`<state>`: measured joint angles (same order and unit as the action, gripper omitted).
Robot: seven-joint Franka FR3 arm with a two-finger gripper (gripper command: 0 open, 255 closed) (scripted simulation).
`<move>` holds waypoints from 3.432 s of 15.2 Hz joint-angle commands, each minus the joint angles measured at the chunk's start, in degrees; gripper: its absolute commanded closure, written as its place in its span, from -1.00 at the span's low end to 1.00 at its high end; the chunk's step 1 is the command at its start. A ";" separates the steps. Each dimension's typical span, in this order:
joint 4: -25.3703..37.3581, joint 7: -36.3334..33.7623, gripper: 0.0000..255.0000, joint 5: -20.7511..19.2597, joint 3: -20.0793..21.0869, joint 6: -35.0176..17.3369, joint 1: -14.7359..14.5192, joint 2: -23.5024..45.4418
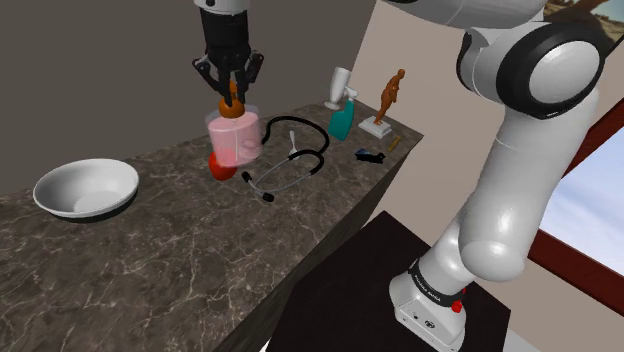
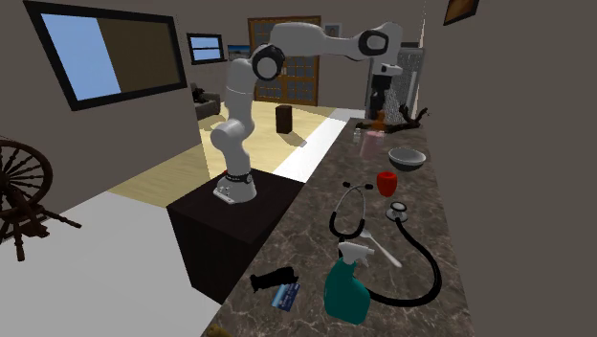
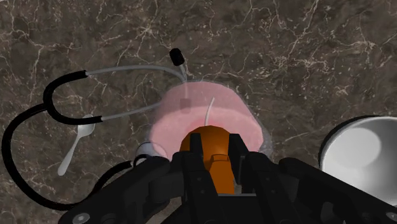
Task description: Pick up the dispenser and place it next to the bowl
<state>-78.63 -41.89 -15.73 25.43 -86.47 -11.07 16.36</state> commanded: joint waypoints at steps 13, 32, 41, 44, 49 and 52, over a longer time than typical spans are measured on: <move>5.78 -4.83 1.00 -3.82 0.15 -3.17 -4.58 10.49; -6.35 -7.44 1.00 -4.80 -0.36 -15.93 -3.18 11.62; -5.83 -7.65 -1.00 -4.86 -0.22 -15.46 -3.42 11.75; -6.34 -7.46 -1.00 -4.84 -0.29 -15.92 -3.12 11.63; 1.15 -6.71 -1.00 -4.42 0.10 -8.70 -4.66 11.82; 1.15 -6.71 -1.00 -4.42 0.10 -8.71 -4.66 11.82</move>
<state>-77.58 -48.59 -20.15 25.52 -95.27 -15.69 28.16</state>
